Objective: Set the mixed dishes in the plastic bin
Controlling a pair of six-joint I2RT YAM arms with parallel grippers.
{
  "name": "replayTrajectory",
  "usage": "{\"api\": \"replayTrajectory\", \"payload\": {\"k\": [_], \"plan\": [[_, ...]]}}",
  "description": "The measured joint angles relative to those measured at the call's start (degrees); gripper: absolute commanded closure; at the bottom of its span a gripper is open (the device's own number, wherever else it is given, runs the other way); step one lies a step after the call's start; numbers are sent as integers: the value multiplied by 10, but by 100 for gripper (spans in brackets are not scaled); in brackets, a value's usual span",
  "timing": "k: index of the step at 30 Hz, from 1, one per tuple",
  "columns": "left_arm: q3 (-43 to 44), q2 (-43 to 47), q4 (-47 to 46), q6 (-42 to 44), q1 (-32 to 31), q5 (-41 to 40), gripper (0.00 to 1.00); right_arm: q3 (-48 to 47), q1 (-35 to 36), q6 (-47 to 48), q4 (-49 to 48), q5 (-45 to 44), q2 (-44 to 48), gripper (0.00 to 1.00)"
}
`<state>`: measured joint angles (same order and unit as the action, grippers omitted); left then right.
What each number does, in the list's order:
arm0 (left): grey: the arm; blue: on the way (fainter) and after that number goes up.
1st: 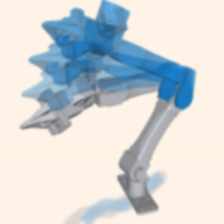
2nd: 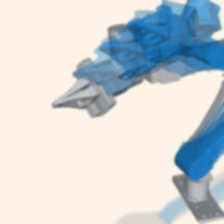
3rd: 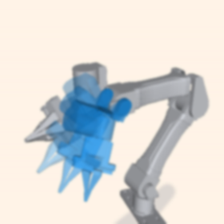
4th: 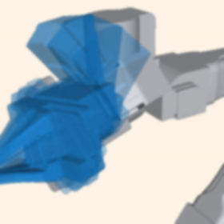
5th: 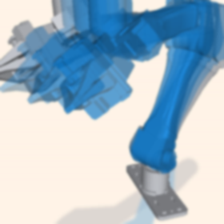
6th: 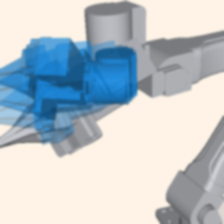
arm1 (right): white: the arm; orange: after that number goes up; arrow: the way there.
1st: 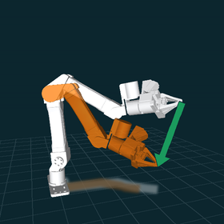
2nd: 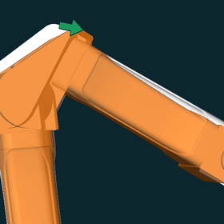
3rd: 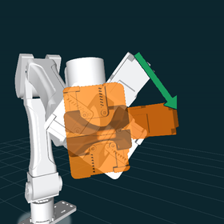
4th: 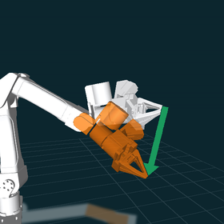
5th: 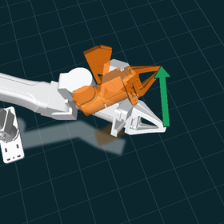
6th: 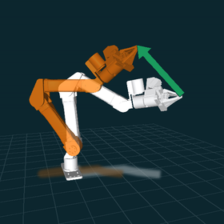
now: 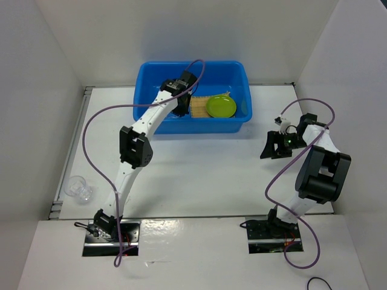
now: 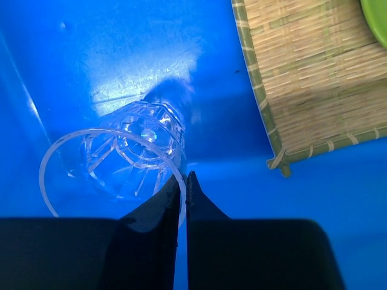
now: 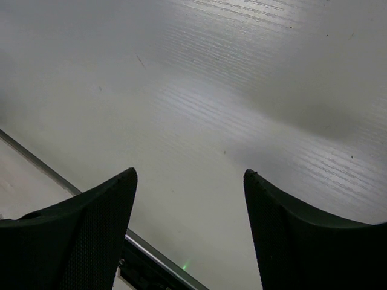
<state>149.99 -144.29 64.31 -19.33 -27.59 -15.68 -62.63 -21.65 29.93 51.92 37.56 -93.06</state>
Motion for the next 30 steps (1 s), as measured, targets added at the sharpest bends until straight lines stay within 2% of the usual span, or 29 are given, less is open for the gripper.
{"api": "replayTrajectory", "payload": {"k": [7, 9, 14, 18, 19, 22, 24, 30], "plan": [[-15, 0, -2, 14, 0, -3, 84, 0, -3, 2, 0, 2, -1, 24], [-22, 1, -3, 15, 0, -6, 77, 0, -4, 2, 0, 2, -1, 24], [-35, 9, -8, 16, 8, 13, 67, 0, -4, 2, 1, 2, -1, 24], [-35, 17, -8, 15, 20, 18, 50, 0, -7, 4, 1, 3, -1, 24], [-34, 20, -7, 14, 23, 15, 39, 0, -8, 4, 1, 3, -1, 24], [-9, 20, 2, 10, 31, -2, 20, 0, -10, 4, 1, 4, -2, 24], [24, 20, 6, 8, 33, -9, 15, 0, -11, 4, 2, 4, -2, 24], [152, 42, 4, -7, 33, -13, 14, 0, -15, 5, 2, 4, -8, 24]]}}
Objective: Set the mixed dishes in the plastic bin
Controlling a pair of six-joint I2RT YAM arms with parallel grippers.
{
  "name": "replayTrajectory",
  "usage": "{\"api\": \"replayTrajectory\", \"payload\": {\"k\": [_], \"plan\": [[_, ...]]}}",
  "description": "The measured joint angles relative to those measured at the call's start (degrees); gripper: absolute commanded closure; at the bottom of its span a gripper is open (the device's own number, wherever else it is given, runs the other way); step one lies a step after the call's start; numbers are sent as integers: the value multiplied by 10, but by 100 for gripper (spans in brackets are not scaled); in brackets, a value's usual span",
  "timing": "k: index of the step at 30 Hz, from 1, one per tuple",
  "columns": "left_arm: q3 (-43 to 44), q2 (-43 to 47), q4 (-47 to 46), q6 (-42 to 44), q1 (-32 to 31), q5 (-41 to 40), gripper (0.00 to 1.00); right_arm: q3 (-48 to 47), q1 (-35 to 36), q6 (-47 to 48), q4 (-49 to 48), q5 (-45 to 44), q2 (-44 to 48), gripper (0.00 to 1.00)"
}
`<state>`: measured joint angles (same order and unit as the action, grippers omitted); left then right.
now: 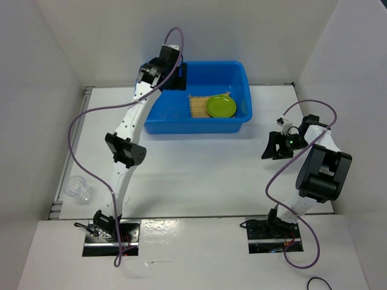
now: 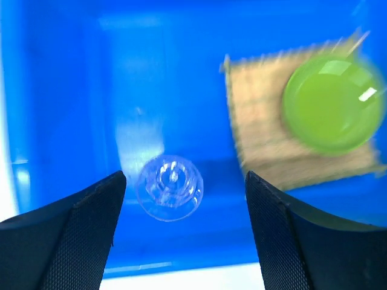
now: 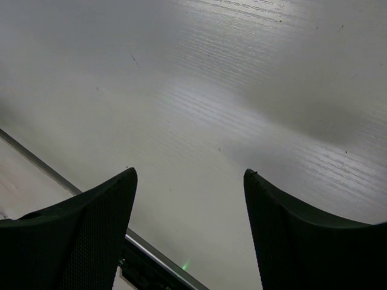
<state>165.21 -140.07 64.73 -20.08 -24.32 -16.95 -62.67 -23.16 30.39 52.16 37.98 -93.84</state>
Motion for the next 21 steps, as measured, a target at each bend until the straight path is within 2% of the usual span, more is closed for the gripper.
{"api": "replayTrajectory", "payload": {"k": [2, 4, 6, 7, 10, 12, 14, 16, 18, 21], "plan": [[42, 13, 6, -11, -7, -23, 11, 0, -1, 1, 0, 2, -4, 24], [73, 37, 26, -29, -24, -87, 2, 0, -3, 3, 1, 2, -6, 24], [61, 82, 47, -54, -59, -176, 0, -1, -6, 6, 3, 4, -9, 24], [18, 116, 45, -69, -76, -208, 0, -1, -7, 8, 4, 5, -11, 24], [-217, 265, 52, -155, -128, -296, 0, -3, -11, 13, 9, 7, -14, 24], [-391, 364, 50, -223, -133, -332, 0, -3, -13, 19, 12, 11, -14, 24], [-551, 451, 36, -256, -98, -338, 0, -4, -14, 23, 15, 16, -14, 24], [-704, 531, -4, -270, -27, -324, 0, -4, -16, 28, 18, 20, -14, 24], [-811, 591, -22, -286, 45, -314, 0, -5, -17, 33, 22, 23, -14, 22], [-906, 656, -30, -320, 115, -309, 0, -5, -19, 40, 26, 30, -14, 22]]}}
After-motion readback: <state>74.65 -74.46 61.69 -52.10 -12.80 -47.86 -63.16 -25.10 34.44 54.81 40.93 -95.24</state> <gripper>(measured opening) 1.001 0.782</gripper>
